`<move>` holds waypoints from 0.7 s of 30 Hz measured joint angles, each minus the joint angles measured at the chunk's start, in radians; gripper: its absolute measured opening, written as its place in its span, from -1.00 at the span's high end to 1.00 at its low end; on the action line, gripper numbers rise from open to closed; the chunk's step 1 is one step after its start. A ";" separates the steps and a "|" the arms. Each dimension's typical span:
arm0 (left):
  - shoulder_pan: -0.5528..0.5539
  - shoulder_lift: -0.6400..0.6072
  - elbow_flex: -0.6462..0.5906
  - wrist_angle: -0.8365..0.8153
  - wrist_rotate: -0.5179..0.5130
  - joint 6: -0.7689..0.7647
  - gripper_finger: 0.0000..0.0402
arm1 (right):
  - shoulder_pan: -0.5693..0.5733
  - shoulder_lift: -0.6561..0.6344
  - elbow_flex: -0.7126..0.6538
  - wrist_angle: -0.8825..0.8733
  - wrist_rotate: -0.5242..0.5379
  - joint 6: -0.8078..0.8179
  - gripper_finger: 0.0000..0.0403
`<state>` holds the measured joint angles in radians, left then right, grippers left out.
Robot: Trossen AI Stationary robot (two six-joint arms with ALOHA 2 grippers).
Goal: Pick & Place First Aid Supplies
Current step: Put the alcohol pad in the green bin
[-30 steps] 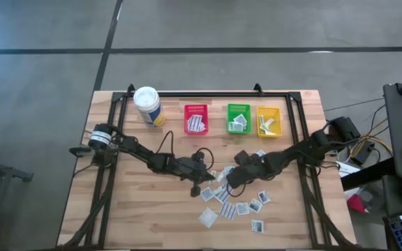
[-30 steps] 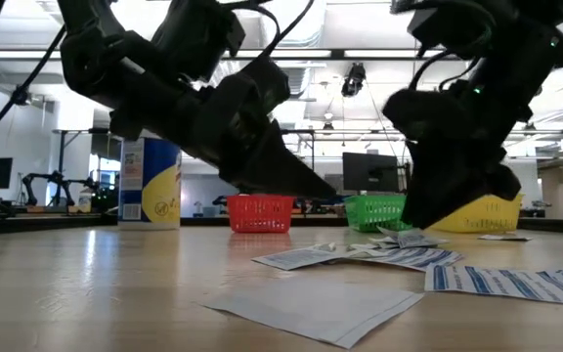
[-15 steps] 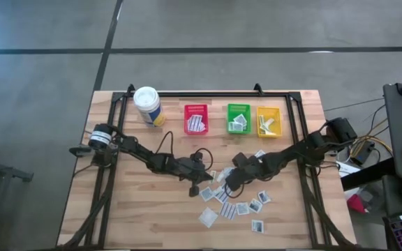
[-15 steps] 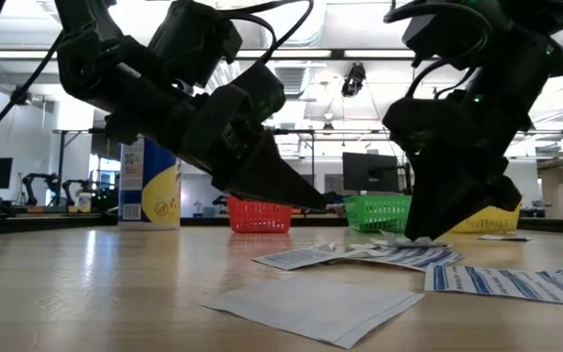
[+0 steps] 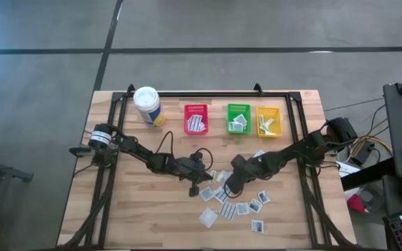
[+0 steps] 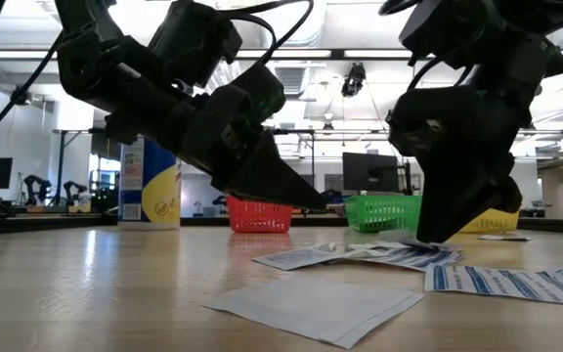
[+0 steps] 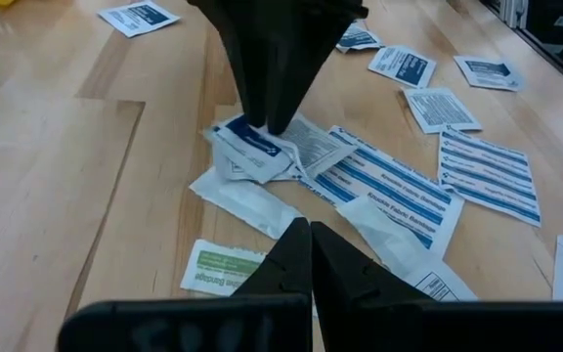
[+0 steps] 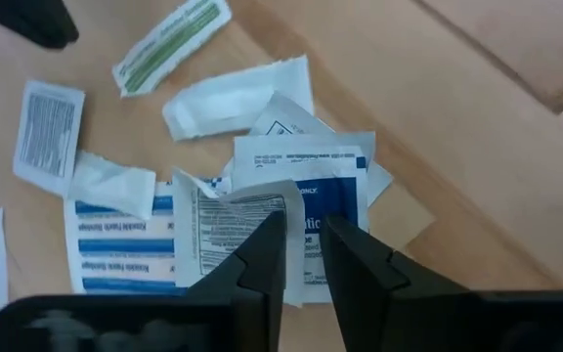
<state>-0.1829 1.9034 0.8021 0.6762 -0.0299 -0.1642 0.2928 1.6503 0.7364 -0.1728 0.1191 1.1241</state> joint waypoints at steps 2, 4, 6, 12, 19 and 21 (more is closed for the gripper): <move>0.000 0.000 0.000 0.000 0.000 0.000 1.00 | 0.000 -0.001 0.000 -0.002 -0.020 -0.007 0.67; 0.000 0.000 0.000 0.000 0.000 0.000 1.00 | 0.000 -0.003 0.000 -0.003 -0.024 -0.010 0.68; 0.000 0.000 0.000 0.000 0.000 0.000 1.00 | 0.001 -0.003 0.000 -0.003 -0.027 -0.018 0.68; 0.000 0.000 0.000 0.000 0.000 0.000 1.00 | 0.001 -0.015 -0.001 -0.010 -0.031 -0.149 0.64; 0.000 0.000 0.000 -0.001 0.000 0.000 1.00 | 0.002 -0.084 0.008 -0.016 -0.029 -0.334 0.52; 0.000 0.000 0.000 -0.001 0.000 0.000 1.00 | 0.002 -0.097 0.008 -0.018 -0.026 -0.365 0.48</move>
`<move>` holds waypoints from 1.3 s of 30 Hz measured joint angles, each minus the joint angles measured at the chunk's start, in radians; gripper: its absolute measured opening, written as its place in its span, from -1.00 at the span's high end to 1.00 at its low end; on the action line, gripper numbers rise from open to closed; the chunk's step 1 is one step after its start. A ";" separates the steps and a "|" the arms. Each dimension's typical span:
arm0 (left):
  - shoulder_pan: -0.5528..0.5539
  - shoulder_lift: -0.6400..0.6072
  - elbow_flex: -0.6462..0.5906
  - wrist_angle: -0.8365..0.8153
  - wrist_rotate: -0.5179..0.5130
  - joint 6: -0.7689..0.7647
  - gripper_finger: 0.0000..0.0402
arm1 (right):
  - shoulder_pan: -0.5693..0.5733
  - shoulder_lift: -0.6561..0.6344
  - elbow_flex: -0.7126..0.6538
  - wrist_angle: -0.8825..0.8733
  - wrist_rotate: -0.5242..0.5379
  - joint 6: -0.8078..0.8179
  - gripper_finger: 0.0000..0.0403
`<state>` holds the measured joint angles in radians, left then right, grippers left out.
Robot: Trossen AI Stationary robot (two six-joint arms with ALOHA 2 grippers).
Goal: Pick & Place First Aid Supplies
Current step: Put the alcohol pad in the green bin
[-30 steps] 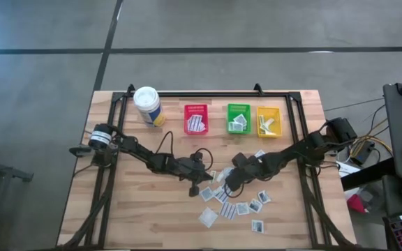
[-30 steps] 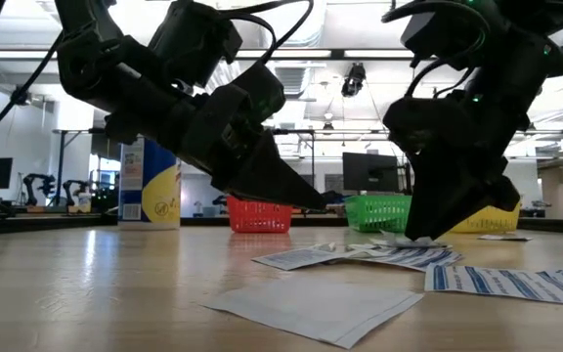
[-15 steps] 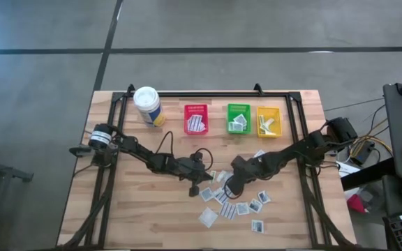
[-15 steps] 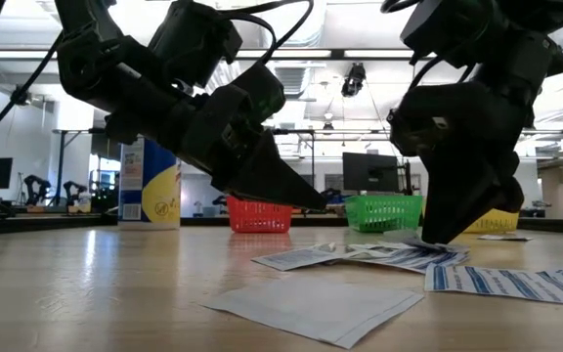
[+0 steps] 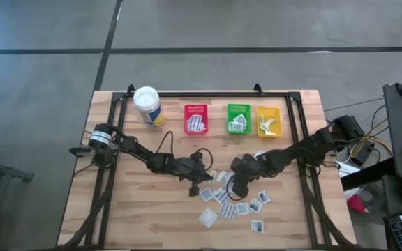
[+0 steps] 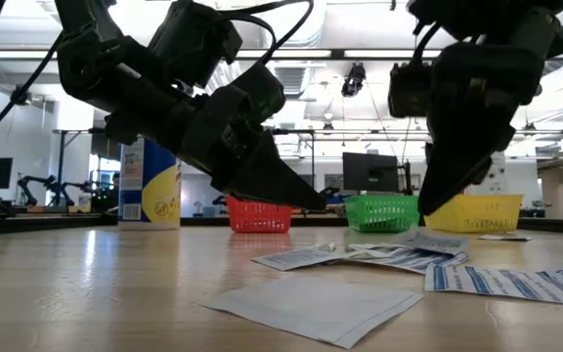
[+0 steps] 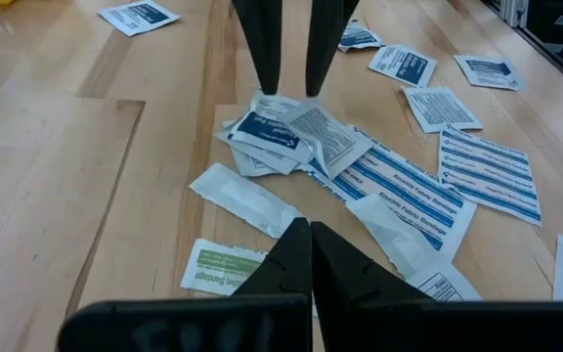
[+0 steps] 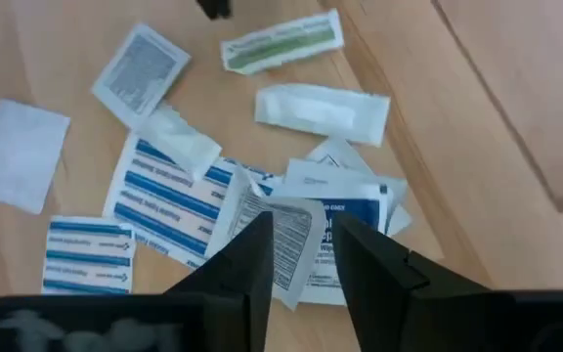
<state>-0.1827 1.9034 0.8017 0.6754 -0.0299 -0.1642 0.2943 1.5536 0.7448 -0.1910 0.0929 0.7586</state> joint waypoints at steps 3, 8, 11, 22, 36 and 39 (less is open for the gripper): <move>0.000 0.000 0.000 0.000 0.000 0.000 1.00 | 0.000 -0.019 0.000 0.001 0.005 -0.100 0.42; 0.000 0.000 0.000 -0.004 0.000 0.000 1.00 | 0.000 -0.028 0.000 0.016 0.012 -0.388 0.31; 0.000 0.000 -0.003 -0.004 0.000 0.000 1.00 | 0.000 -0.029 0.006 0.018 0.012 -0.499 0.24; 0.002 0.000 -0.005 -0.004 0.000 0.000 1.00 | 0.000 0.005 0.088 -0.005 0.012 -0.692 0.08; 0.002 0.000 -0.007 -0.022 -0.001 0.000 1.00 | 0.000 0.139 0.251 -0.227 0.001 -0.723 0.09; 0.002 0.000 -0.007 -0.023 0.000 0.000 1.00 | 0.000 0.167 0.264 -0.232 -0.001 -0.741 0.10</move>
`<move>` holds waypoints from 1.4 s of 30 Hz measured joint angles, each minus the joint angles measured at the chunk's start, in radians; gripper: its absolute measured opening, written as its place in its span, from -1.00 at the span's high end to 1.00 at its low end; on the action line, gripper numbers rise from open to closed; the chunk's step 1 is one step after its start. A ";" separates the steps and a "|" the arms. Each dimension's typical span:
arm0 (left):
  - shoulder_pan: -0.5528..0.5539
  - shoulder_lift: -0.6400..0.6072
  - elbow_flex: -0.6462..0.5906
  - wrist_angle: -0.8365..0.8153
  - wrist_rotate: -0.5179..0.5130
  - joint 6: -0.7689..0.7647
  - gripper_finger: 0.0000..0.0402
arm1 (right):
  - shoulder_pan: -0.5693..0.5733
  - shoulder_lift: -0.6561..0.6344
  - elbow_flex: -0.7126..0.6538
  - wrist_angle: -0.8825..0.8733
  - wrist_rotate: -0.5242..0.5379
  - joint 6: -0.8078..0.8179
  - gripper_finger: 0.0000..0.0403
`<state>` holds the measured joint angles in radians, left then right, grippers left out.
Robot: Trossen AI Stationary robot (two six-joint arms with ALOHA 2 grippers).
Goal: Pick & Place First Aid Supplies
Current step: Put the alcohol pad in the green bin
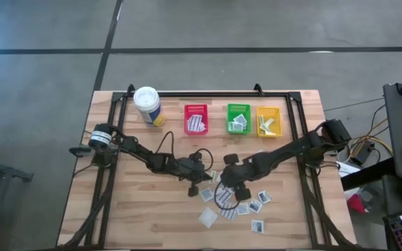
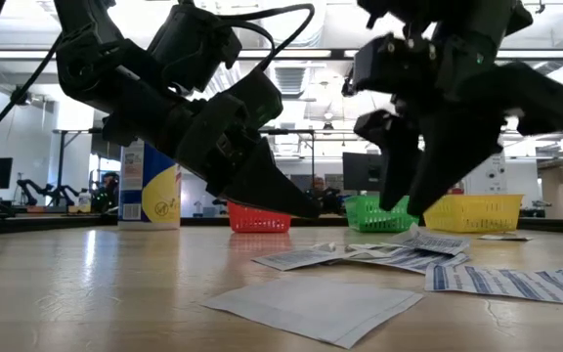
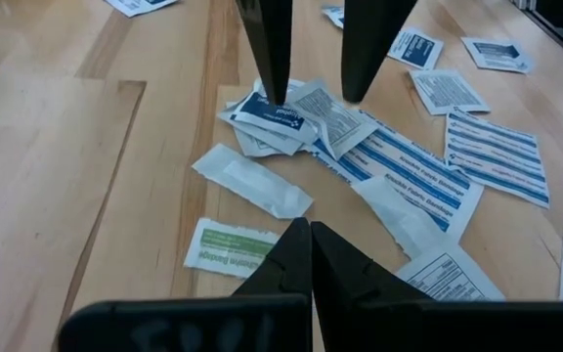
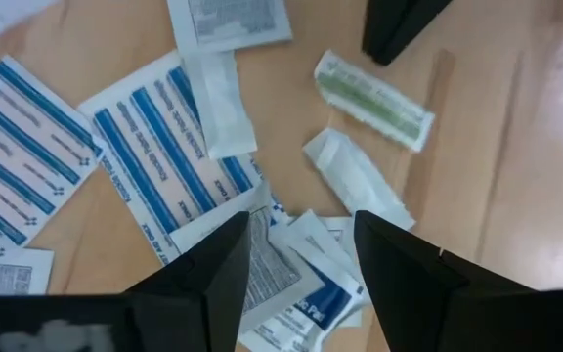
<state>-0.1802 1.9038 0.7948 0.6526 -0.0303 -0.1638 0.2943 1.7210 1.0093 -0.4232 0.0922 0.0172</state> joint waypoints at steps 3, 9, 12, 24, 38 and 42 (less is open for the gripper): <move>0.000 0.000 0.000 -0.002 0.000 0.000 1.00 | 0.000 0.026 0.005 -0.005 -0.014 -0.002 0.12; 0.000 0.000 0.000 -0.007 0.000 0.000 1.00 | 0.000 0.071 0.031 -0.052 -0.022 -0.002 0.17; 0.000 0.000 0.000 -0.007 0.000 0.000 1.00 | 0.000 0.091 0.041 -0.053 -0.023 -0.002 0.20; 0.000 0.000 -0.007 -0.007 0.000 0.000 1.00 | 0.000 0.101 0.051 -0.075 -0.025 0.001 0.55; 0.000 0.000 -0.010 -0.010 0.000 0.000 1.00 | 0.000 0.098 0.056 -0.114 -0.048 0.030 0.96; 0.000 -0.002 -0.010 -0.028 0.000 0.000 1.00 | 0.000 0.081 0.073 -0.143 -0.048 0.033 0.96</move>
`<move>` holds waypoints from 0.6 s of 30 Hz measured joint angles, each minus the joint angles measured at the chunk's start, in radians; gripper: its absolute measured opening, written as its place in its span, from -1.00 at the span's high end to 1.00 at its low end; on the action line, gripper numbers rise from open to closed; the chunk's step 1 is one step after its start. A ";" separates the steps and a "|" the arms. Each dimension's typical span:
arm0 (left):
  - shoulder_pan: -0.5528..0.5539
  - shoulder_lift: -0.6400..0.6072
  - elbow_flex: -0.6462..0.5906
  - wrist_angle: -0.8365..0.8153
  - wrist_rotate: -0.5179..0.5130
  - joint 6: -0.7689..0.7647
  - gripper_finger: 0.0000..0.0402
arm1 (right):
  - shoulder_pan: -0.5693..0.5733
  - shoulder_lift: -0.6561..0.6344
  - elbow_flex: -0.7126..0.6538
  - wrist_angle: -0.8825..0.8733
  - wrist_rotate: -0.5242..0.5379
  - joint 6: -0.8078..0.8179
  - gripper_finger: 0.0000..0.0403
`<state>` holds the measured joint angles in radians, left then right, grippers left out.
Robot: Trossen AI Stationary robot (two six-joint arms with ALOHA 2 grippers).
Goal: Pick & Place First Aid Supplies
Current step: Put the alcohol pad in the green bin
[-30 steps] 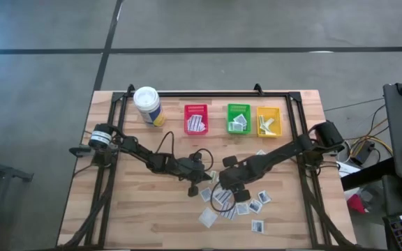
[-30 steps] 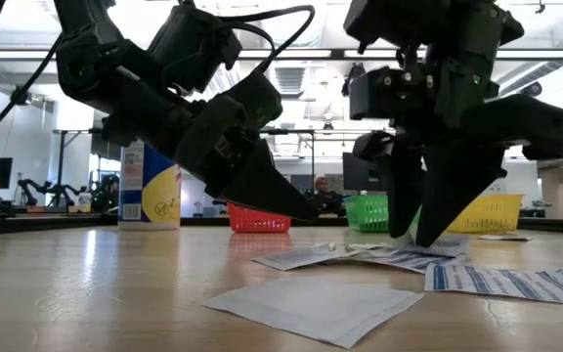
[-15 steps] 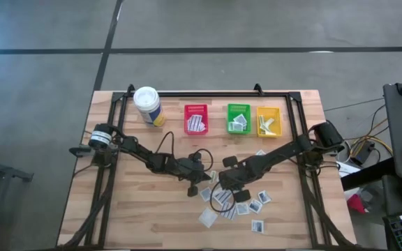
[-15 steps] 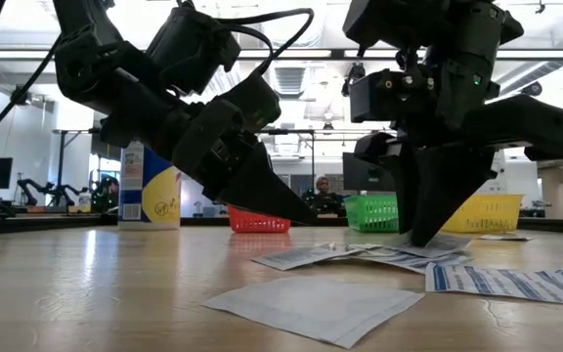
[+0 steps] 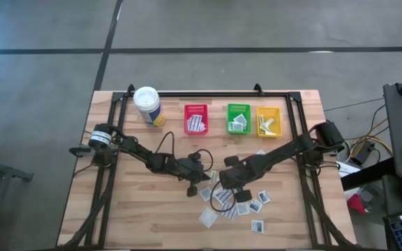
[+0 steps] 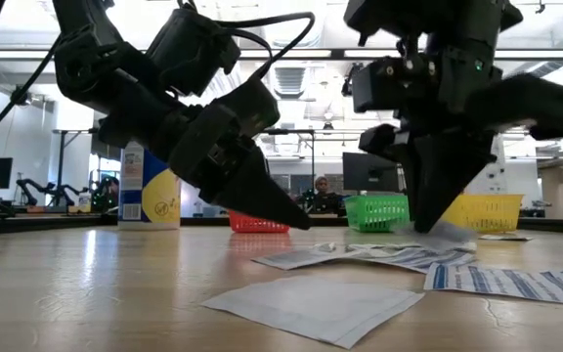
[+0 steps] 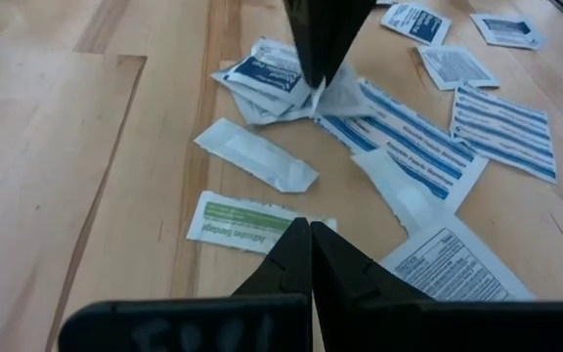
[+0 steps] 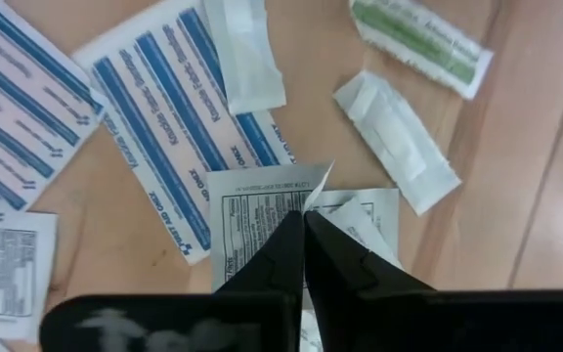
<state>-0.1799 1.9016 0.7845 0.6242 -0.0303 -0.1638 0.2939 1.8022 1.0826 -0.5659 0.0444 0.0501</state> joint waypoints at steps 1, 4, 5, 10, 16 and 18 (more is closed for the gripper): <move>0.000 -0.001 0.000 -0.007 0.000 0.000 1.00 | 0.000 -0.005 0.005 -0.007 0.000 0.000 0.96; 0.000 -0.005 0.000 -0.030 0.000 0.000 1.00 | 0.000 -0.032 0.012 -0.017 0.007 0.003 0.96; 0.000 -0.006 0.000 -0.038 0.000 0.000 1.00 | 0.000 -0.046 0.013 -0.018 0.008 0.003 0.96; 0.000 -0.008 -0.002 -0.060 0.000 -0.003 1.00 | 0.000 -0.122 0.004 -0.037 0.093 0.037 0.96; 0.000 -0.030 -0.004 -0.108 0.000 -0.003 1.00 | 0.000 -0.222 -0.006 -0.042 0.259 0.079 0.96; 0.000 -0.043 -0.005 -0.131 0.000 -0.002 1.00 | -0.001 -0.251 -0.006 -0.055 0.340 0.106 0.96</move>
<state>-0.1799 1.8588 0.7792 0.4930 -0.0303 -0.1657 0.2933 1.5513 1.0761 -0.6205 0.3841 0.1562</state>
